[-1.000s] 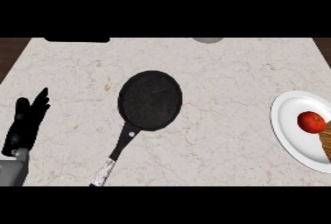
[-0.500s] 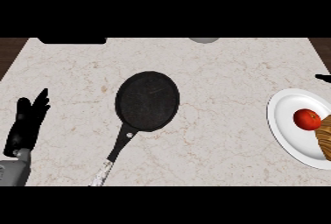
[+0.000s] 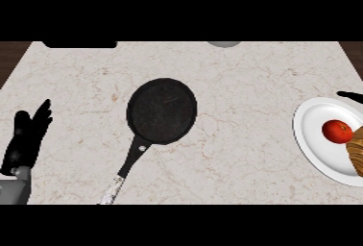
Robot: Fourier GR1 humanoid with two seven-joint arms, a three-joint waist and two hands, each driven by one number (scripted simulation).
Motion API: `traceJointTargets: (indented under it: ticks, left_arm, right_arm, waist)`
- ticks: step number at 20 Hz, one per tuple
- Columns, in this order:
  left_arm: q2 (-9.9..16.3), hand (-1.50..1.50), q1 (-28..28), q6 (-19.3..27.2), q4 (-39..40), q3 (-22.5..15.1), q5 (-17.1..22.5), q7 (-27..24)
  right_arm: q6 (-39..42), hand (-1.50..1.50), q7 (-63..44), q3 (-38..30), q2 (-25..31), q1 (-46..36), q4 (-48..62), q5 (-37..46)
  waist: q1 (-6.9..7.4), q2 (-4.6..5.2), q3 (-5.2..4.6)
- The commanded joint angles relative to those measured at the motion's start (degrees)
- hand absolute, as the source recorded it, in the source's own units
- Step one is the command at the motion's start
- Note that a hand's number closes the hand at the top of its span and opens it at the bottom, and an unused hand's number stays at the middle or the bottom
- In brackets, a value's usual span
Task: Pick the tomato from the plate and place it in the pan
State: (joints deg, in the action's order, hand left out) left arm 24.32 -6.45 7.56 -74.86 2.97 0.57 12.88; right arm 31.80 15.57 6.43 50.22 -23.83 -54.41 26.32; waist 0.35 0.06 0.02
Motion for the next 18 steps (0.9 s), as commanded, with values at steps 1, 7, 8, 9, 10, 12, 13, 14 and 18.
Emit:
traceJointTargets:
  ticks: [1, 7, 8, 9, 10, 12, 13, 14, 18]
  left_arm:
    - [-2.0, 0.00, -2.4, 1.2, -0.1, -0.3, -2.5, 2.5]
    - [-2.7, 0.00, -2.6, 0.3, -1.4, 1.0, -4.2, 4.5]
    - [-2.9, 0.00, 1.5, -1.1, 0.4, 2.2, -3.5, -2.4]
    - [-2.7, 0.00, 2.1, -1.4, -0.4, 2.3, -3.4, -1.3]
    - [-0.2, 0.00, 1.6, -4.1, -1.0, 4.2, -2.4, 0.0]
    - [-4.4, 0.00, 0.7, -0.7, 1.5, 2.3, -5.1, -2.9]
    - [-2.9, 0.00, 0.0, -2.7, 1.4, 3.5, -4.3, -1.3]
    - [-4.1, 0.00, -1.0, -1.2, -0.6, 1.8, -5.6, 1.7]
    - [-3.3, 0.00, -0.1, -3.8, 1.9, 5.1, -4.5, -2.5]
  right_arm:
    - [-1.0, -1.50, 2.4, -0.4, -2.5, -0.2, 2.6, 4.4]
    - [-0.6, -1.50, 0.4, -3.2, -5.3, 1.7, -1.2, 6.5]
    - [-0.6, -1.50, 1.2, -2.7, -6.6, -2.8, 4.5, 8.4]
    - [-3.6, -1.50, 6.0, -3.5, -5.6, -0.8, 7.4, 9.2]
    - [-1.6, -1.50, -0.3, -3.3, -8.3, 0.4, 0.4, 8.3]
    - [-3.8, -1.50, 5.9, -3.6, -7.4, -0.8, 7.6, 11.2]
    - [-2.7, -1.50, 4.8, -5.0, -6.0, 1.7, 4.5, 10.8]
    - [0.6, -1.50, 0.2, -3.8, -8.7, -4.9, 5.4, 11.2]
    - [-1.4, -1.50, 1.9, -4.7, -10.0, -2.9, 7.1, 14.1]
  waist:
    - [-0.11, 0.00, 0.00]
    - [-0.34, -0.07, -0.01]
    - [0.13, 0.03, -0.01]
    - [0.14, 0.04, 0.01]
    - [-0.14, -0.08, -0.02]
    - [-0.02, 0.04, 0.00]
    - [-0.26, -0.04, -0.01]
    - [0.05, -0.01, -0.01]
    - [-0.06, 0.00, -0.02]
